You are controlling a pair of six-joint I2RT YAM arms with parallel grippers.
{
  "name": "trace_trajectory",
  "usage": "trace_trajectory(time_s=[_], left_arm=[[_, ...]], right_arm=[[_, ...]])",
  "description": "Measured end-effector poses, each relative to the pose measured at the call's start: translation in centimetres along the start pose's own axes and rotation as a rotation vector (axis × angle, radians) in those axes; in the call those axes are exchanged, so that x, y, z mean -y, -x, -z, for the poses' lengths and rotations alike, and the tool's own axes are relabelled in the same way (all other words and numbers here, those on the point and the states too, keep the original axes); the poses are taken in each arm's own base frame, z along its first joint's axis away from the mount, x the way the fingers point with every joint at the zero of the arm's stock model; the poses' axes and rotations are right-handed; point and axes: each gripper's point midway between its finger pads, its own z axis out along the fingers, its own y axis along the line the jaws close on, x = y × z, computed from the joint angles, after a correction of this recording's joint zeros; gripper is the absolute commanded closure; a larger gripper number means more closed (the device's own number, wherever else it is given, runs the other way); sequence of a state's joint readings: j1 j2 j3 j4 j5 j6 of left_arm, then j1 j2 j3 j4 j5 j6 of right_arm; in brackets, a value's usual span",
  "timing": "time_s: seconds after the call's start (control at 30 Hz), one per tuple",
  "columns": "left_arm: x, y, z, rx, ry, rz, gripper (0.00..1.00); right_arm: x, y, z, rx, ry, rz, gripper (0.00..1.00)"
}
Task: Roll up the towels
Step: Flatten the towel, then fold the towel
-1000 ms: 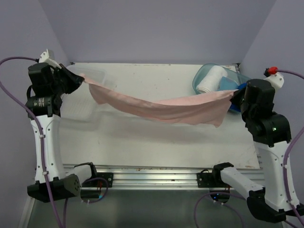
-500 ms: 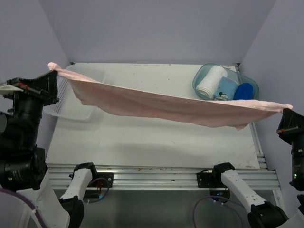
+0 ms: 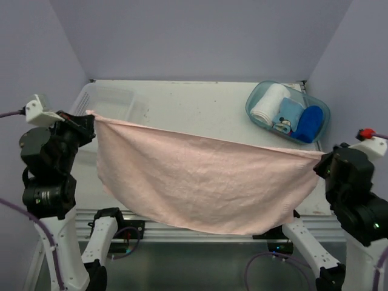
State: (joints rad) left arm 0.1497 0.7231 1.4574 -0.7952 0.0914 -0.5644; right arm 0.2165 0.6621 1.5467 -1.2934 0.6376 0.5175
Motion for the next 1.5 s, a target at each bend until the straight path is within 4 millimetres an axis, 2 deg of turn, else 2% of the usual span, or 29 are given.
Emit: trace_trajectory(time_s=[0.03, 0.1, 0.2, 0.27, 0.37, 0.4, 0.5, 0.6, 0.67, 0.77, 0.87, 1.03, 1.23, 1.4, 1.5], left_arm=[[-1.7, -2.8, -1.8, -0.078, 0.043, 0.009, 1.0], [-4.9, -7.8, -4.7, -0.225, 0.123, 0.025, 1.0], [-8.9, -14.3, -8.1, -0.411, 0.225, 0.045, 1.0], [-11.5, -18.7, -9.6, -0.54, 0.299, 0.058, 1.0], [-14.6, -23.4, -10.8, -0.68, 0.387, 0.067, 1.0], [-15.0, -24.1, -11.1, -0.703, 0.401, 0.067, 1.0], [-16.2, -25.4, -12.3, -0.737, 0.431, 0.062, 1.0], [-16.7, -25.7, -13.5, -0.755, 0.453, 0.057, 1.0], [-16.6, -25.4, -14.5, -0.751, 0.451, 0.057, 1.0], [-16.4, -24.8, -15.8, -0.731, 0.439, 0.056, 1.0], [-16.2, -24.4, -16.5, -0.72, 0.433, 0.056, 1.0], [-15.6, -24.4, -17.5, -0.718, 0.4, 0.068, 1.0], [-14.4, -25.2, -17.8, -0.744, 0.365, 0.063, 1.0], [-13.6, -25.0, -18.1, -0.737, 0.346, 0.057, 1.0], [-13.5, -24.8, -17.8, -0.735, 0.344, 0.057, 1.0]], right_arm=[[-0.2, -2.5, -1.9, -0.07, -0.04, 0.053, 1.0], [-0.7, -5.9, -4.7, -0.159, -0.092, 0.123, 1.0], [-1.6, -11.2, -9.4, -0.275, -0.162, 0.217, 1.0], [-2.1, -14.9, -12.3, -0.357, -0.21, 0.283, 1.0], [-2.8, -19.3, -16.1, -0.46, -0.274, 0.362, 1.0], [-3.1, -20.5, -17.2, -0.485, -0.291, 0.38, 1.0], [-3.8, -22.7, -19.7, -0.519, -0.317, 0.403, 1.0], [-4.4, -23.5, -21.5, -0.525, -0.328, 0.405, 1.0], [-5.1, -23.1, -22.4, -0.512, -0.326, 0.392, 1.0], [-6.6, -21.4, -24.0, -0.471, -0.311, 0.355, 1.0], [-7.3, -19.8, -25.2, -0.434, -0.305, 0.316, 1.0], [-7.2, -17.8, -26.2, -0.406, -0.309, 0.281, 1.0], [-7.6, -16.9, -27.3, -0.394, -0.302, 0.272, 1.0], [-7.7, -16.8, -27.2, -0.4, -0.288, 0.264, 1.0], [-7.6, -16.6, -26.3, -0.394, -0.269, 0.247, 1.0]])
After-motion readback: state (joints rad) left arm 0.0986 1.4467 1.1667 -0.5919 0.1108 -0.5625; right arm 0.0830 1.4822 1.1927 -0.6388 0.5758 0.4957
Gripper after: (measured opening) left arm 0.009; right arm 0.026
